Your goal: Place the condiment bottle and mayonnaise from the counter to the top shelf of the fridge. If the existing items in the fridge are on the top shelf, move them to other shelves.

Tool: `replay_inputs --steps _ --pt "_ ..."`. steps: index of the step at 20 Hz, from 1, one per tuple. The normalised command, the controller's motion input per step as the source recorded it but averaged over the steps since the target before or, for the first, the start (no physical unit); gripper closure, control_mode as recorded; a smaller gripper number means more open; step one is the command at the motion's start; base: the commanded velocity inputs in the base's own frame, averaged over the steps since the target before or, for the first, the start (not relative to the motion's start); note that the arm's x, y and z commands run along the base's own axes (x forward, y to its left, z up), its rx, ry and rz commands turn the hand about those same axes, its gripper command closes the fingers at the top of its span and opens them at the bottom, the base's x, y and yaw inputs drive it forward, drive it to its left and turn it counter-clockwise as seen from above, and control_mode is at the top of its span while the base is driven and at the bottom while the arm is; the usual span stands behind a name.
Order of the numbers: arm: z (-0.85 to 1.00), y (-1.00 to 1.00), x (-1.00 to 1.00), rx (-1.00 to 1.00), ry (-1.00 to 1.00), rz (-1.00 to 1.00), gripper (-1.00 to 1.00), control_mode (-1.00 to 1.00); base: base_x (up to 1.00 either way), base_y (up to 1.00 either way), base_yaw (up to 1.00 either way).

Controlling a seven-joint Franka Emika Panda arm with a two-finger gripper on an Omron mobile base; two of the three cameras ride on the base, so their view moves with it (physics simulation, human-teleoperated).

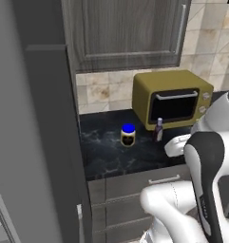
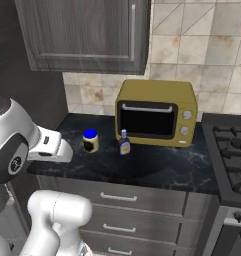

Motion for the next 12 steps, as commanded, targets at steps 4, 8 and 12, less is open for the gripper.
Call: replay_inputs --steps 4,8,12 --pt "0.00 0.16 0.44 -0.01 0.00 0.00 -1.00 -1.00 0.10 0.09 0.00" --pt "-0.08 0.00 0.92 0.00 0.00 0.00 -1.00 -1.00 0.00 0.00 0.00" --pt "-0.16 0.00 0.95 0.00 0.00 0.00 -1.00 -1.00 0.00 0.00 0.00"
